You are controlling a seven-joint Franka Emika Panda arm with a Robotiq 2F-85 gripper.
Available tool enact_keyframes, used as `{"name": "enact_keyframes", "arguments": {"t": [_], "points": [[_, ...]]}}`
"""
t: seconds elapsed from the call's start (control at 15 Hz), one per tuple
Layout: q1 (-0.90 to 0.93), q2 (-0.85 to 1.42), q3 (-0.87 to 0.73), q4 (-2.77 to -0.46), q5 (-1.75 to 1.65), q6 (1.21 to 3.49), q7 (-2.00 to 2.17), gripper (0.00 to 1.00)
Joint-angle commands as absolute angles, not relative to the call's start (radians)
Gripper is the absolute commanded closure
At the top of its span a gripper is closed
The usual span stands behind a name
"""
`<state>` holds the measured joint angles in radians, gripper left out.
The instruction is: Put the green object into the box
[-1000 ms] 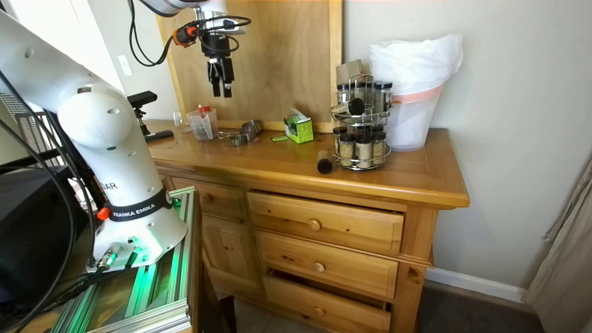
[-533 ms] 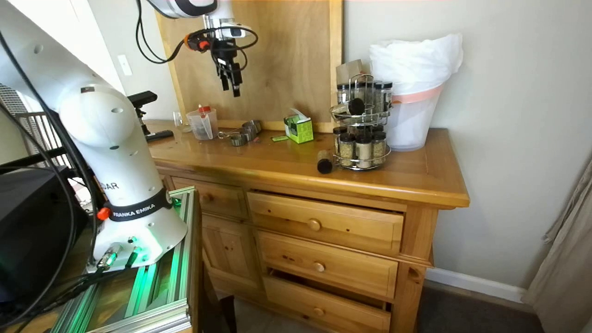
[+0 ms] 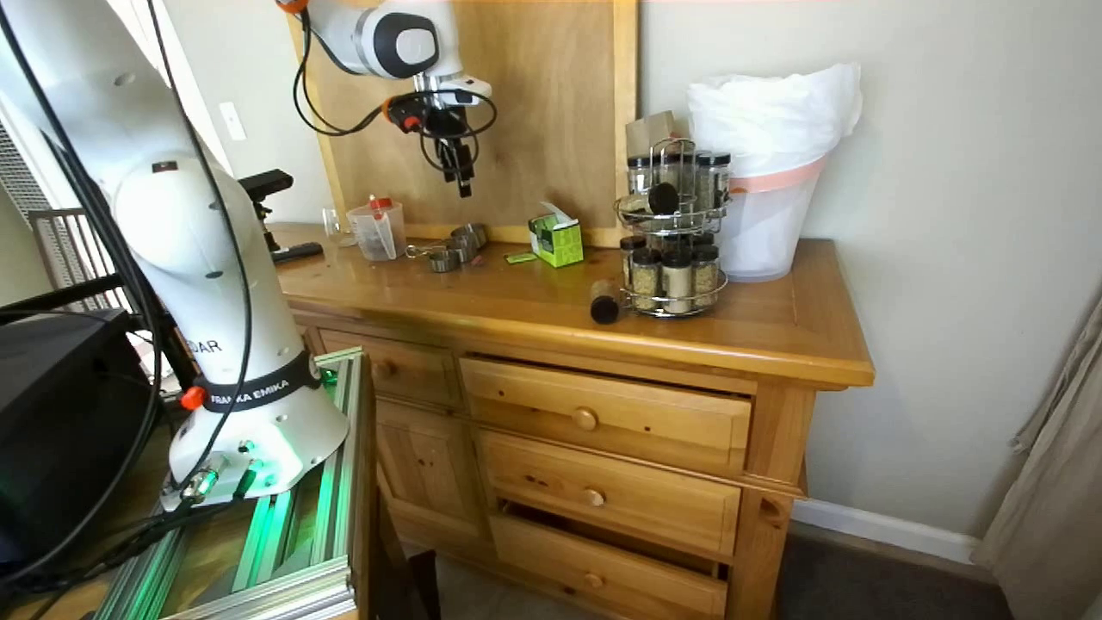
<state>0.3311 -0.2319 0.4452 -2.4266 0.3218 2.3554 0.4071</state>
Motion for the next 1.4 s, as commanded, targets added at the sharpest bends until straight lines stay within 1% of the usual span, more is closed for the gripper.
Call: {"name": "enact_keyframes", "arguments": {"t": [0.0, 0.2, 0.4, 0.47, 0.67, 1.0, 1.13, 1.33], "points": [[0.344, -0.219, 0.430, -2.417, 0.314, 2.353, 0.413, 0.00], [0.338, -0.196, 0.435, -2.403, 0.305, 2.363, 0.441, 0.00], [0.290, -0.132, 0.499, -2.379, 0.070, 2.433, 0.675, 0.00], [0.233, -0.125, 0.551, -2.376, -0.011, 2.420, 0.746, 0.00], [0.266, -0.013, 0.511, -2.321, -0.173, 2.399, 0.887, 0.00], [0.323, 0.182, 0.444, -2.277, 0.073, 2.637, 0.542, 0.00], [0.319, 0.238, 0.438, -2.259, 0.174, 2.662, 0.434, 0.00], [0.337, 0.282, 0.393, -2.242, 0.186, 2.659, 0.451, 0.00]]}}
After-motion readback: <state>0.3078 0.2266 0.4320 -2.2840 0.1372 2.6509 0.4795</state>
